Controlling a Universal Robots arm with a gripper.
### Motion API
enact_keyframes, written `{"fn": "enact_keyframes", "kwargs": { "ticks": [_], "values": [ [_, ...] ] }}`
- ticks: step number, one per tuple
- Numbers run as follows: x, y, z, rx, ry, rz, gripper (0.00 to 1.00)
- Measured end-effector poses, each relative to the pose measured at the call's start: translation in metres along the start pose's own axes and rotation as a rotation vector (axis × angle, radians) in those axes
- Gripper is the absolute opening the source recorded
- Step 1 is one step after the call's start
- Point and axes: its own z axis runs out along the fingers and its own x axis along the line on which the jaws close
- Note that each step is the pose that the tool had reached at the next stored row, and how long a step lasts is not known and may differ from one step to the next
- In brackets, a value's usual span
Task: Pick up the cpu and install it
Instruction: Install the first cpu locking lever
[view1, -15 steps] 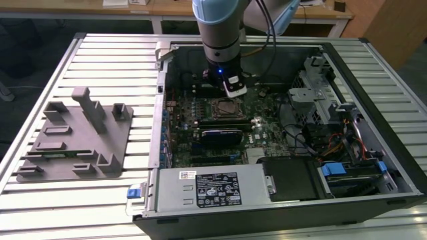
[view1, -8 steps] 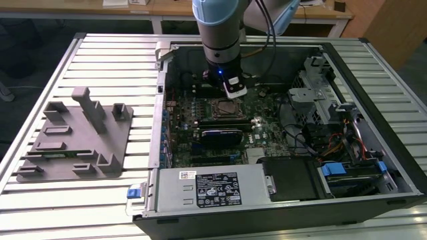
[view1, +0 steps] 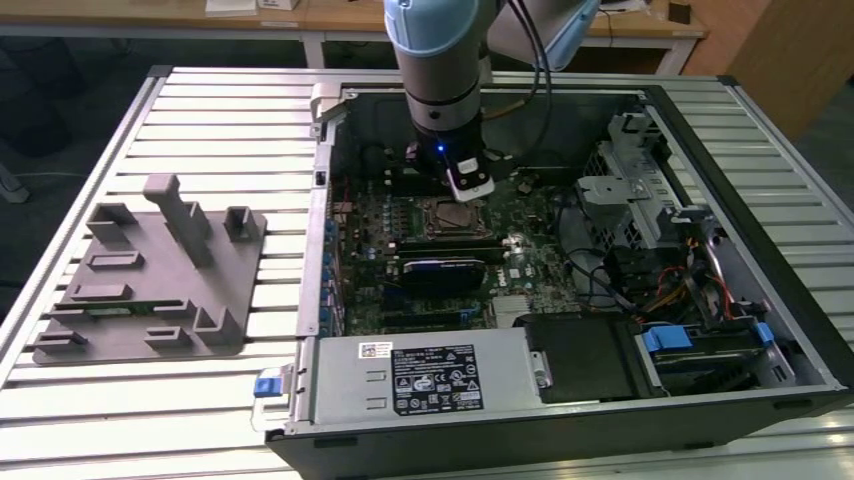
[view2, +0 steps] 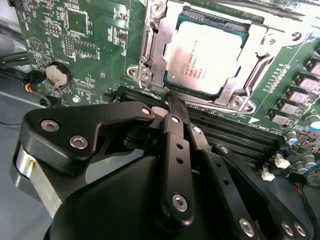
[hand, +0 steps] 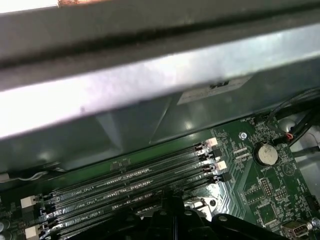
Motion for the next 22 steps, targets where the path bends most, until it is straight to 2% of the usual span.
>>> {"fn": "enact_keyframes", "kwargs": {
  "ticks": [16, 22],
  "values": [
    [-0.0003, -0.0026, 0.0023, 0.0002, -0.0002, 0.0, 0.11],
    [-0.0014, 0.0, -0.0068, 0.0003, -0.0003, 0.0, 0.11]
  ]
}}
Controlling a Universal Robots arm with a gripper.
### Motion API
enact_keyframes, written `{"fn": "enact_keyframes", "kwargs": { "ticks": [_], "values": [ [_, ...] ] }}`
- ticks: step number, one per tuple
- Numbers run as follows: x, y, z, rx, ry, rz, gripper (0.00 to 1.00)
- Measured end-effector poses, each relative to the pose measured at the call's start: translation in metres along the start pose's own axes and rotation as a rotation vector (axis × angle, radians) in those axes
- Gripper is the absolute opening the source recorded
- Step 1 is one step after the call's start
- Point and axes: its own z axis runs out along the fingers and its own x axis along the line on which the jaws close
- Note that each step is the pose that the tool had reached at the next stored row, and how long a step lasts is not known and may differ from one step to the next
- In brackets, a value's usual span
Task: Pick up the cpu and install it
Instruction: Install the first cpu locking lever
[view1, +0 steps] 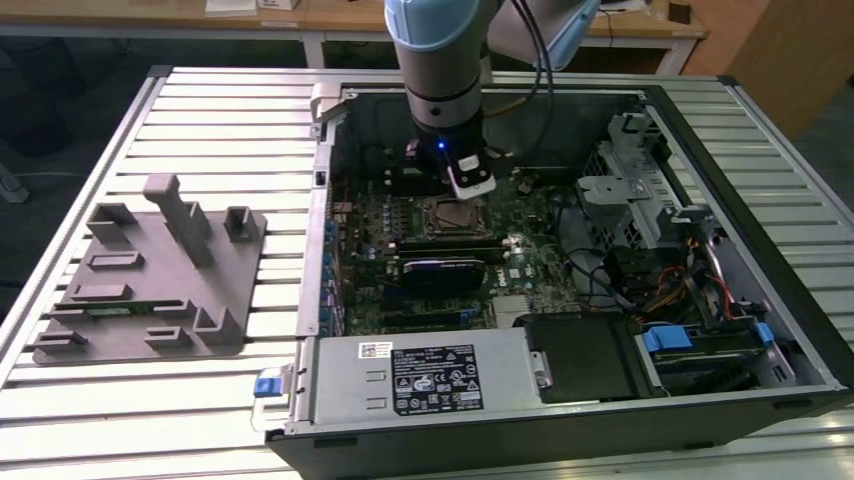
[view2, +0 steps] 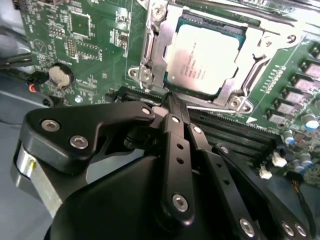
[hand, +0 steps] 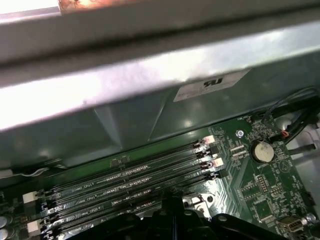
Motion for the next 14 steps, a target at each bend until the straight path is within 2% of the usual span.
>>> {"fn": "enact_keyframes", "kwargs": {
  "ticks": [3, 14],
  "values": [
    [-0.0002, 0.0008, -0.0016, -0.0002, -0.0001, 0.0, 0.11],
    [0.0023, 0.0077, -0.0001, -0.0004, -0.0007, 0.0, 0.11]
  ]
}}
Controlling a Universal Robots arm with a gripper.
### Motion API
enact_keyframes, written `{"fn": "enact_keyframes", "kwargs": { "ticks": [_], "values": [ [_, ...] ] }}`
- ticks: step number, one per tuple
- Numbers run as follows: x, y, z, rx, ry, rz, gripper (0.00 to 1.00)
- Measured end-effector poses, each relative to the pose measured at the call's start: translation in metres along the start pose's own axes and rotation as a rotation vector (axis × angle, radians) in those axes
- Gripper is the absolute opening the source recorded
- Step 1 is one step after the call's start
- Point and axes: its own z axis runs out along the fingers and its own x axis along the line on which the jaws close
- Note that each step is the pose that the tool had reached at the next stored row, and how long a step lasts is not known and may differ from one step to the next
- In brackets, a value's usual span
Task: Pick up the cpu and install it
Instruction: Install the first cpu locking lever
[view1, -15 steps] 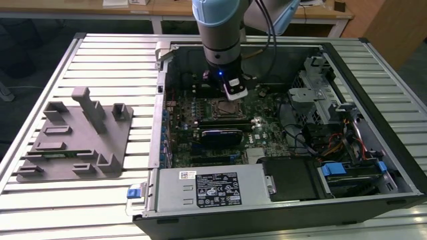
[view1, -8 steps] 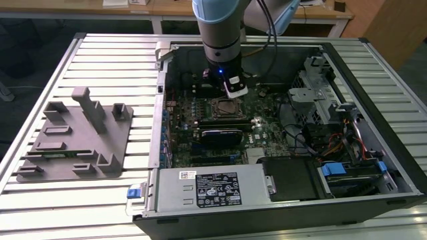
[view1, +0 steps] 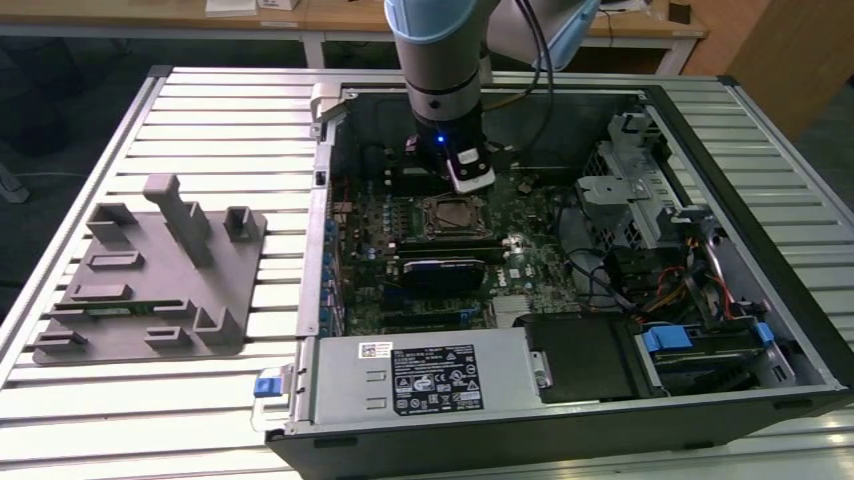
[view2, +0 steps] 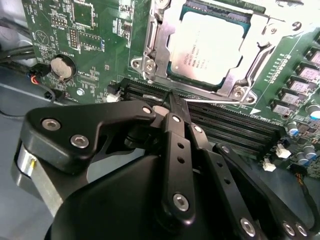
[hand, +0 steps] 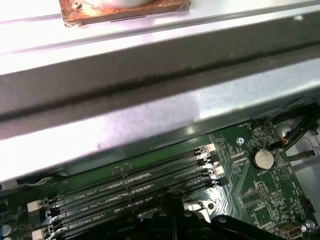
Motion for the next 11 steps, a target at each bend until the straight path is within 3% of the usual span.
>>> {"fn": "enact_keyframes", "kwargs": {
  "ticks": [11],
  "values": [
    [0.0018, 0.0017, 0.0003, -0.0024, -0.0009, 0.0, 0.11]
  ]
}}
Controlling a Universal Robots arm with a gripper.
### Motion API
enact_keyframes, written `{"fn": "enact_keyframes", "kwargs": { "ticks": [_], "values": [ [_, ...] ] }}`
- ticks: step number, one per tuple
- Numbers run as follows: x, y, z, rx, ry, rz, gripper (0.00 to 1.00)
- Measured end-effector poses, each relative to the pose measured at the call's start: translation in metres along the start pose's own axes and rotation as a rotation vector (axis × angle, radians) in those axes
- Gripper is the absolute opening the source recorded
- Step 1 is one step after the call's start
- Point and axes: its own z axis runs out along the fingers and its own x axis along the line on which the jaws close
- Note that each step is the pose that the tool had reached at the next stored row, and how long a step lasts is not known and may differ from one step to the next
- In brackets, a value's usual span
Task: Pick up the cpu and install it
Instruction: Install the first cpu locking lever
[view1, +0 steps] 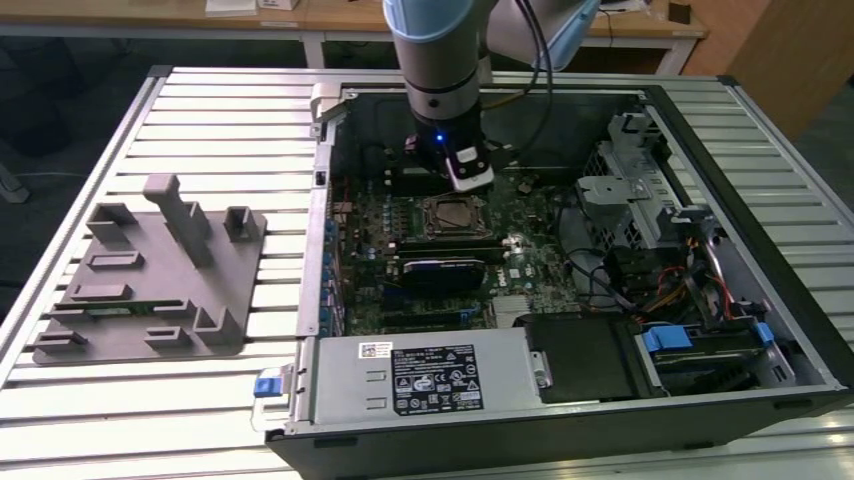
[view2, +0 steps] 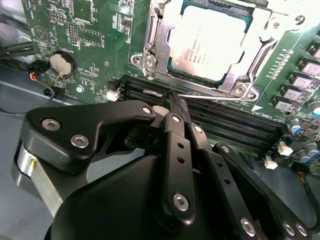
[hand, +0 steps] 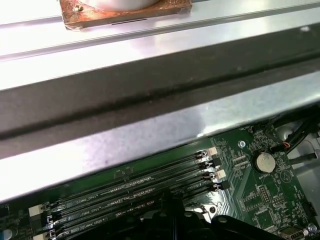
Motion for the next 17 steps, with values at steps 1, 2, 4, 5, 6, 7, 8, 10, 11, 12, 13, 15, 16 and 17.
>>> {"fn": "enact_keyframes", "kwargs": {
  "ticks": [1, 2, 4, 5, 6, 7, 8, 10, 11, 12, 13, 15, 16, 17],
  "values": [
    [0.0004, -0.0001, -0.0001, -0.0001, -0.0004, 0.0, 0.11],
    [0.0008, -0.0003, -0.0001, -0.0003, -0.0008, 0.0, 0.11],
    [0.0012, -0.0005, 0.0001, -0.0009, -0.0021, -0.001, 0.11],
    [0.0012, -0.0006, 0.0003, -0.0011, -0.0028, -0.001, 0.11],
    [0.0013, -0.0006, 0.0005, -0.0009, -0.0033, -0.001, 0.11],
    [0.0013, -0.0007, 0.0007, -0.0008, -0.0037, -0.001, 0.11],
    [0.0013, -0.0007, 0.0008, -0.0007, -0.0039, -0.001, 0.11],
    [0.0014, -0.0009, 0.0012, -0.0002, -0.0041, -0.001, 0.11],
    [0.0013, -0.0009, 0.0014, 0.0005, -0.0043, -0.002, 0.11],
    [0.0014, -0.001, 0.0016, 0.0013, -0.0043, -0.003, 0.11],
    [0.0014, -0.0011, 0.0019, 0.0021, -0.0042, -0.004, 0.11],
    [0.0015, -0.0013, 0.0025, 0.004, -0.0038, -0.009, 0.11],
    [0.0015, -0.0014, 0.0028, 0.0051, -0.0035, -0.011, 0.11],
    [0.0016, -0.0015, 0.0032, 0.0061, -0.0033, -0.014, 0.11]
  ]
}}
